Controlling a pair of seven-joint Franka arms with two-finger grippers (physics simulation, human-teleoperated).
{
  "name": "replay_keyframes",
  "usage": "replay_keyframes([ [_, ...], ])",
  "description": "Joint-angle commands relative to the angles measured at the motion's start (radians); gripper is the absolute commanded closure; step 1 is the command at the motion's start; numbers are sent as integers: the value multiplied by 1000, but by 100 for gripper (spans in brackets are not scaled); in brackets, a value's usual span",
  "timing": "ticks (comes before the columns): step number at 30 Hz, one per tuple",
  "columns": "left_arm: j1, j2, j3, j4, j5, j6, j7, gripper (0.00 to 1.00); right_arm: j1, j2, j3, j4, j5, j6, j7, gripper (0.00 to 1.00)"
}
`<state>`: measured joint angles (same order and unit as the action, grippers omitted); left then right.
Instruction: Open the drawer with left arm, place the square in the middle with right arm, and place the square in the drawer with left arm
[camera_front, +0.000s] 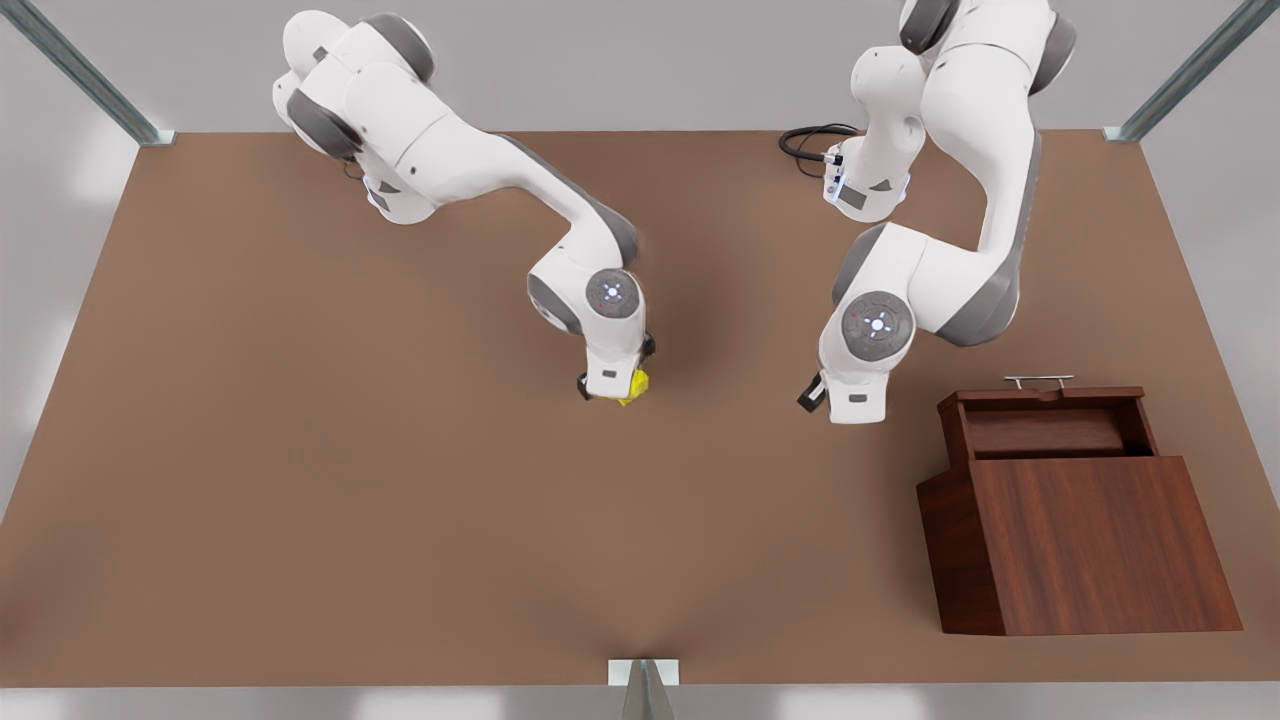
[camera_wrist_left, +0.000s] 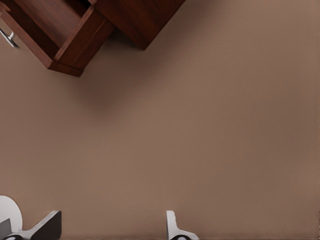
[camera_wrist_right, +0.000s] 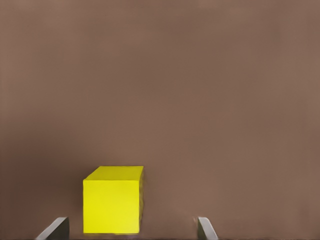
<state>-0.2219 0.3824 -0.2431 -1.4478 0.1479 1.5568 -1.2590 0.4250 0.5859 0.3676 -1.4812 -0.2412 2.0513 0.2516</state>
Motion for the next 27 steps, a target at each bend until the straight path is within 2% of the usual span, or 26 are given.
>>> replay_keyframes([
  [1,-2,7,1,-8,-2,66,-71,0,-96,-98,1,-16,26,-63,-28,0],
  [3,-19,15,1,-28,-60,184,-618,0,-314,-279,-1,-134,77,-92,-28,0],
  [4,-65,35,1,-23,-62,250,-831,0,-342,-406,-91,-240,177,-83,-34,0],
  [5,-135,64,2,-16,-42,291,-1028,0,-370,-455,-182,-278,260,-62,-40,0],
  [6,-221,72,4,-14,-34,403,-1201,0,-396,-501,-234,-272,284,-72,-35,0],
  [7,-309,159,5,73,2,451,-1298,0,-405,-546,-243,-251,284,-124,-26,0],
  [8,-362,256,5,214,56,433,-1405,0,-407,-548,-274,-196,284,-168,-26,0],
  [9,-405,325,13,314,59,410,-1478,0,-434,-508,-299,-56,283,-255,-21,0],
  [10,-438,342,36,346,58,407,-1628,0,-405,-354,-374,145,255,-497,-112,0],
  [11,-439,351,36,346,58,414,-1749,0,-388,-319,-406,170,263,-508,-173,0],
  [13,-452,369,38,337,59,425,-2010,0,-388,-267,-406,223,269,-519,-173,0],
  [16,-471,334,102,207,64,536,-2099,0,-382,-267,-400,237,272,-505,-173,0],
  [19,-484,343,102,155,87,585,-2163,0,-384,-279,-398,231,272,-490,-173,0],
  [27,-504,334,100,89,-11,632,-2429,0,-385,-291,-403,228,266,-507,-173,0],
])
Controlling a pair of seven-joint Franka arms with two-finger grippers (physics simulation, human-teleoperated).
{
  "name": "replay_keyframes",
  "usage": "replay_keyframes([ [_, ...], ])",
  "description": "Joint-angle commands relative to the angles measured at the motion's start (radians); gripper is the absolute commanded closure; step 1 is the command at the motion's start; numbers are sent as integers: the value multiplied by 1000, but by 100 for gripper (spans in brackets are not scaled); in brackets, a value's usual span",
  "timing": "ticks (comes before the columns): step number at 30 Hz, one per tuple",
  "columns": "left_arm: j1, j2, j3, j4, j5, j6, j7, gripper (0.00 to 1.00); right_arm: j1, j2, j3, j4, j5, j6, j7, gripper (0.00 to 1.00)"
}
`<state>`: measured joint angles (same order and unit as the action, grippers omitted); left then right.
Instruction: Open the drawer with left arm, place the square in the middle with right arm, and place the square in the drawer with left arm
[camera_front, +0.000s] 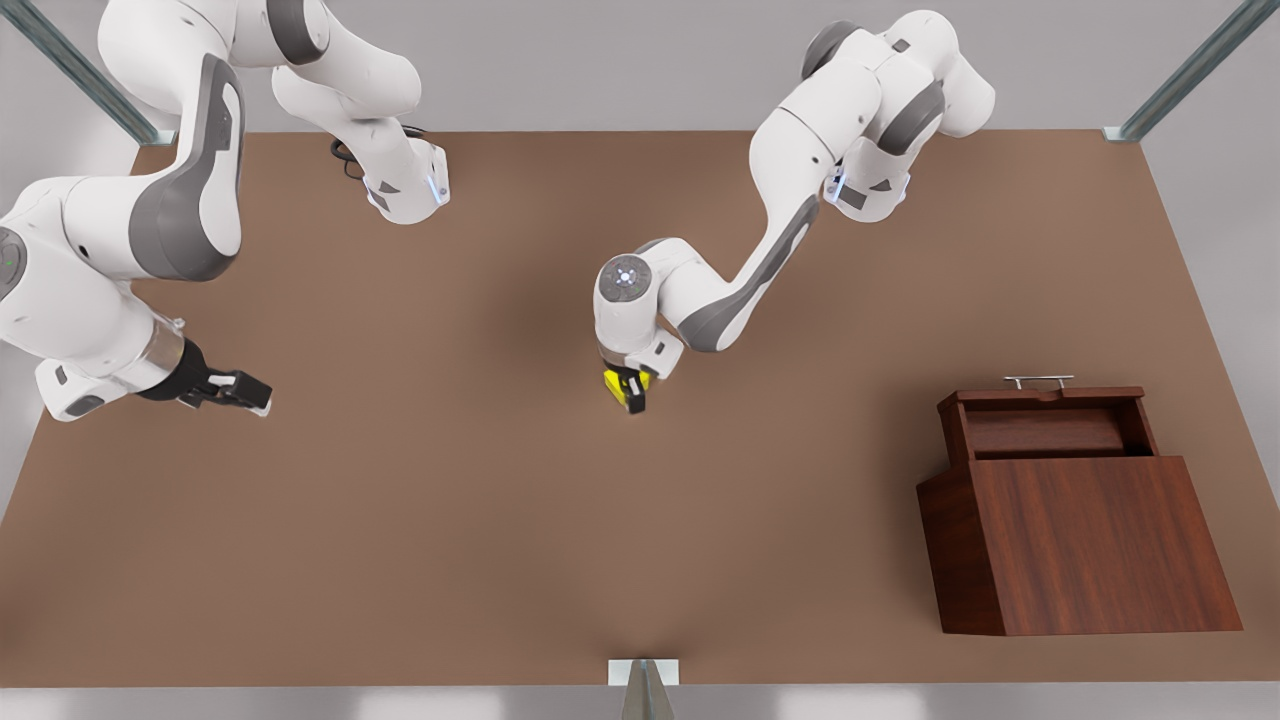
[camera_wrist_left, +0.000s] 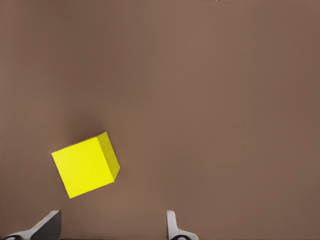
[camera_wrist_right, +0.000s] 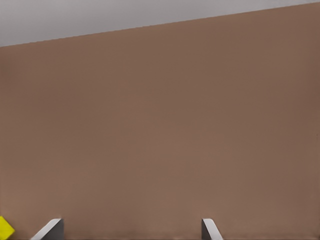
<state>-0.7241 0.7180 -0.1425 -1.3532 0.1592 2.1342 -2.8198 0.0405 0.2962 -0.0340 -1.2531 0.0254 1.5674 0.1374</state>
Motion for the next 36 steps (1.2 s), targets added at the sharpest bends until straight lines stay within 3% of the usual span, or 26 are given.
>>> replay_keyframes([
  [1,-8,0,0,-18,-20,78,-866,0,1,-2,0,0,-2,-23,-59,0],
  [19,-31,9,12,-138,-70,92,-991,0,-5,0,-1,0,-4,-21,-70,0],
  [36,-37,67,18,-144,-79,159,-986,0,-11,0,-4,0,-1,-23,-73,0],
])
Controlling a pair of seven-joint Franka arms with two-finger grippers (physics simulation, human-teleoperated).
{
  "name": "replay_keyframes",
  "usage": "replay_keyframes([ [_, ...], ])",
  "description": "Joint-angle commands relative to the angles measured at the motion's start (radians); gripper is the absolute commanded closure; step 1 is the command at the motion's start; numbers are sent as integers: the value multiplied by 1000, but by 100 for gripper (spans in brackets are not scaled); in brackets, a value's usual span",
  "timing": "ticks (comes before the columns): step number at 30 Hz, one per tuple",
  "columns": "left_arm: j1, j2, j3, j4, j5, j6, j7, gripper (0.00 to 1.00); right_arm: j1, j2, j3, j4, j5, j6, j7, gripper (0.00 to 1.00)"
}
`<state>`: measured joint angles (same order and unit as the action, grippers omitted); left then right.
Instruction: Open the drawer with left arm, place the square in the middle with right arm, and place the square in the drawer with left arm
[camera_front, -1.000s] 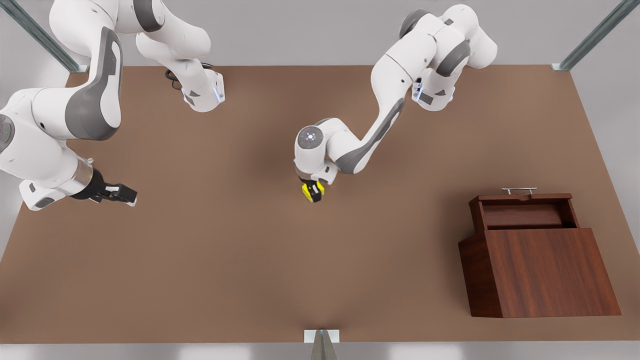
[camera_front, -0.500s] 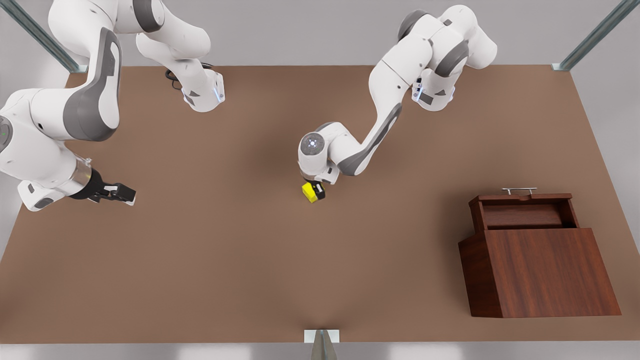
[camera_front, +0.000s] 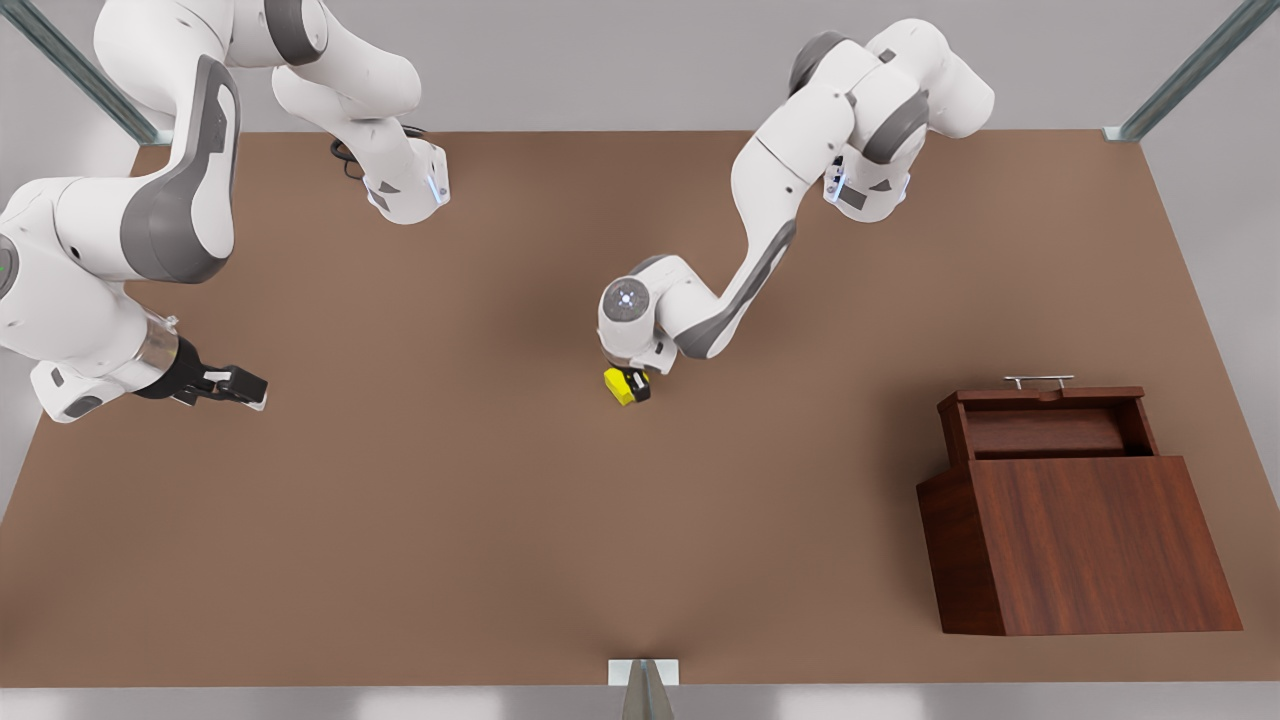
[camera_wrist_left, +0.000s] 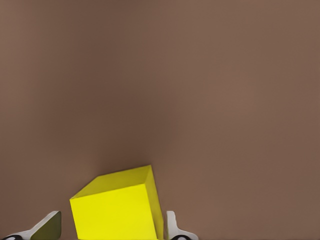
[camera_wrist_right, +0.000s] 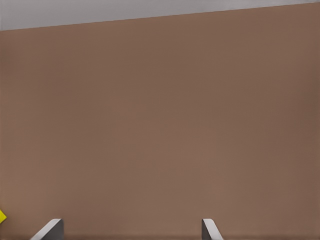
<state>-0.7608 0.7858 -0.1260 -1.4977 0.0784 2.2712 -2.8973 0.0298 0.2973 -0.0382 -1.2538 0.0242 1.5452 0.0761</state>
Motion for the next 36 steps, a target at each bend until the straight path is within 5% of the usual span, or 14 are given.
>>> replay_keyframes([
  [1,0,6,2,2,1,24,-909,0,1,-1,0,1,0,0,-12,0],
  [11,-9,41,2,4,0,56,-909,0,-1,-1,0,-3,0,-2,-10,0],
  [17,-17,50,9,5,-2,59,-912,18,-1,-1,0,-3,2,-7,-10,0],
  [36,-25,41,29,4,1,54,-909,30,-2,-1,-2,-3,5,-7,-10,0],
])
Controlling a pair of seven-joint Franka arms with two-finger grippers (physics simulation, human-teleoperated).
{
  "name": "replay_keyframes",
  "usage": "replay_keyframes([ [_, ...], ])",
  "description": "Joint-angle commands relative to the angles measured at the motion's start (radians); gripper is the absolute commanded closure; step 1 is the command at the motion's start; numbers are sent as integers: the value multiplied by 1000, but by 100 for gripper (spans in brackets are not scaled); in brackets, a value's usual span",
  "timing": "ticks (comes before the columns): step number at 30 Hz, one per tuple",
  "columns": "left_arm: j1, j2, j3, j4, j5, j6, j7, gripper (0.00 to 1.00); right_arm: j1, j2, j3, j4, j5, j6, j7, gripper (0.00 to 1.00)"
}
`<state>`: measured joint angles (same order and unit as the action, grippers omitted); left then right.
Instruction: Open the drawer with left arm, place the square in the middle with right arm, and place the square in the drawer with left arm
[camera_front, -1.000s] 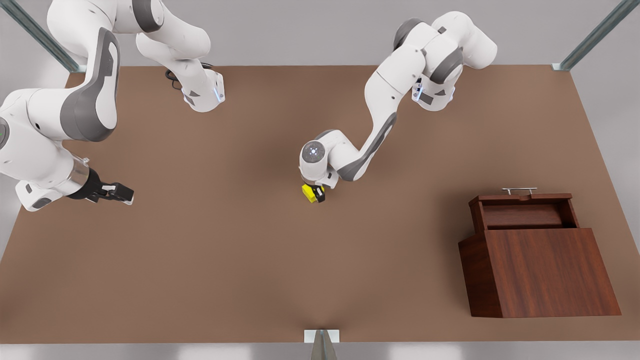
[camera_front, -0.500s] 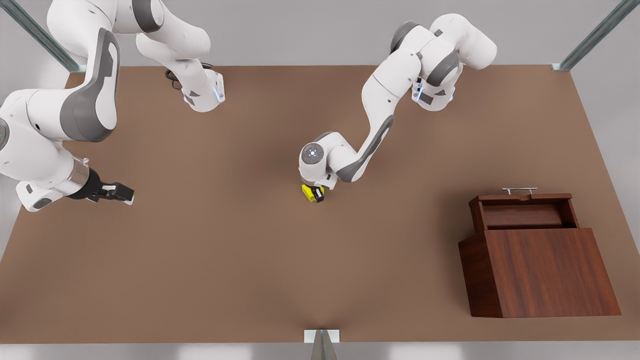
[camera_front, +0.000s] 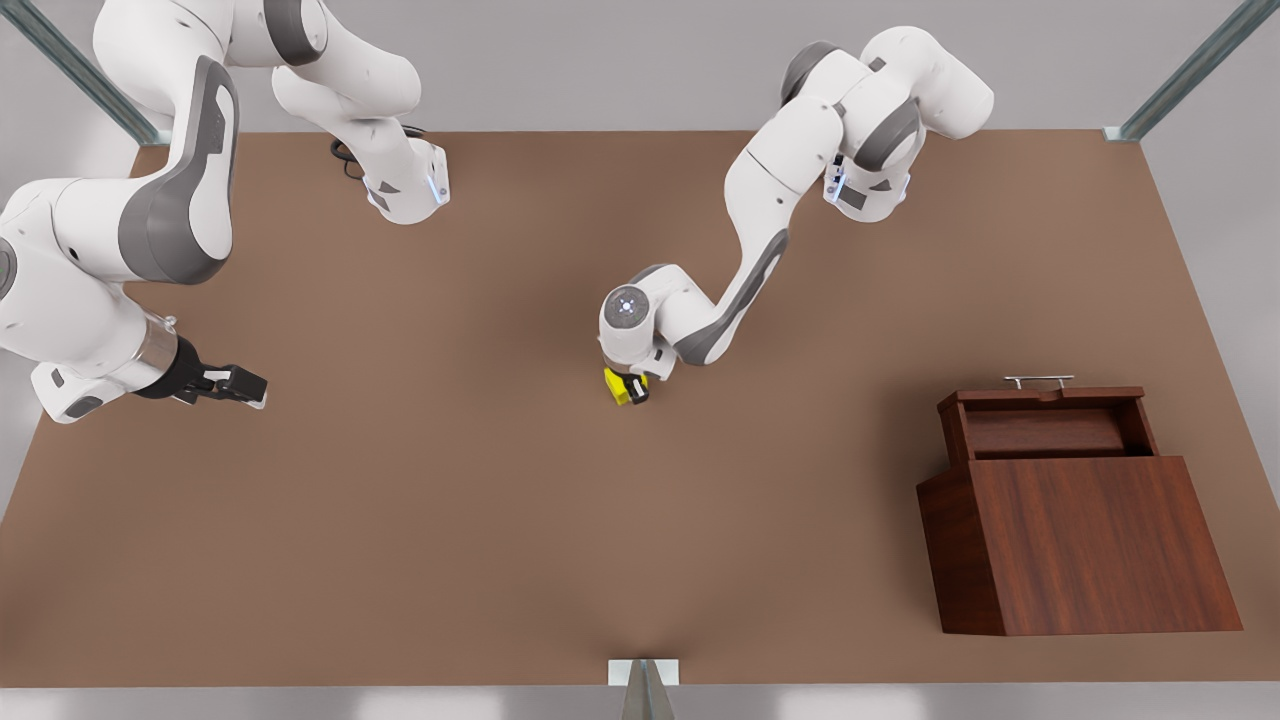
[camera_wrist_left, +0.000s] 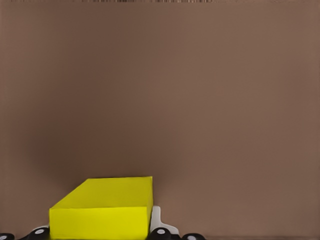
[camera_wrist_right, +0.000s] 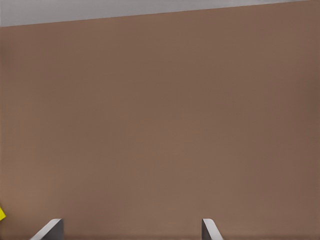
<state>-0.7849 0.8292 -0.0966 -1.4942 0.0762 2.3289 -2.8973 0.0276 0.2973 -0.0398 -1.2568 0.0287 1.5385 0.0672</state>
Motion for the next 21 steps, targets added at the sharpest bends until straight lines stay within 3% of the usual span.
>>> replay_keyframes([
  [1,-1,-2,0,0,4,-3,-907,30,0,-1,0,1,0,0,-1,0],
  [6,18,-30,0,-11,10,-5,-901,30,0,-1,0,1,0,0,-1,0],
  [10,45,-163,0,-101,85,-26,-856,30,0,-1,0,2,2,2,-1,0],
  [13,70,-254,12,-109,83,-163,-689,29,0,-1,0,2,2,0,-1,0],
  [21,372,-499,12,-127,68,-465,62,28,0,-1,0,1,2,2,-1,0],
])
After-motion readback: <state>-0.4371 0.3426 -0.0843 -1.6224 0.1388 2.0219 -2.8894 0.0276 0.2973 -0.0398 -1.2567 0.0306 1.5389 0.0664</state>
